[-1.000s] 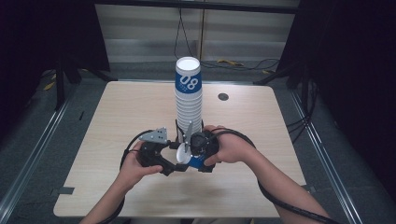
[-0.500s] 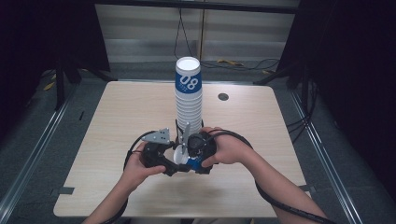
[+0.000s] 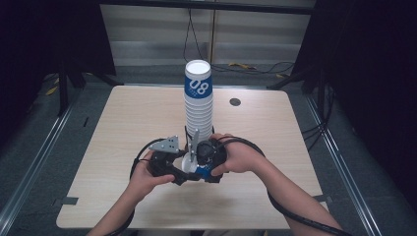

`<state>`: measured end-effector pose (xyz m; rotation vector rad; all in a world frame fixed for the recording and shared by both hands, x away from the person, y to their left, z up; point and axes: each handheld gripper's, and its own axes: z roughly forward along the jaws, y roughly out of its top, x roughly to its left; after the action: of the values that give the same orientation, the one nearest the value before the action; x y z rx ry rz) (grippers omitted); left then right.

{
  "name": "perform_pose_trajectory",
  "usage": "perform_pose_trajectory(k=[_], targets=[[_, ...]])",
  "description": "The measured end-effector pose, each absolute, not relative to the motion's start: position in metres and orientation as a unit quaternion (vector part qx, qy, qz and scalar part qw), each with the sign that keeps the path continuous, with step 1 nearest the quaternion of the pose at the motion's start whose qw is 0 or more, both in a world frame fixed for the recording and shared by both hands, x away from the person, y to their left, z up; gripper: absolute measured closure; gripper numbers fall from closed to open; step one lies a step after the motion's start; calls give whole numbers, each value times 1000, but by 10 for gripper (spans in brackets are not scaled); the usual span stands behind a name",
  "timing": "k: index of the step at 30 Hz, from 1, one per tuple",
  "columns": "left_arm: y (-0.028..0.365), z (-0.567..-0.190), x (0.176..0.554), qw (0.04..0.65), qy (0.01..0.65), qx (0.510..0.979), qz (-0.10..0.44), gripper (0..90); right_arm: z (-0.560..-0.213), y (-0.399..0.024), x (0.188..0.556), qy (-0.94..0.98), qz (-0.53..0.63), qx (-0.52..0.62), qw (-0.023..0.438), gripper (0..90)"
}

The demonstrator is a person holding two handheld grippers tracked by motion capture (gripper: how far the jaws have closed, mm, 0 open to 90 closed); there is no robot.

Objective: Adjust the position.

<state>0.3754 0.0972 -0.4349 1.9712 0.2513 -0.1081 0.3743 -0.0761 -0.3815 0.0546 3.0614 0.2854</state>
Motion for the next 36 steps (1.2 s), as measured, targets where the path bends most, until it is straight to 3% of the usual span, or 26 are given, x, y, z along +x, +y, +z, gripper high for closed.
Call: perform_pose_trajectory(k=[36], targets=[[103, -434, 376, 549, 103, 827, -58, 270, -379, -85, 372, 989, 140, 23, 33, 191]])
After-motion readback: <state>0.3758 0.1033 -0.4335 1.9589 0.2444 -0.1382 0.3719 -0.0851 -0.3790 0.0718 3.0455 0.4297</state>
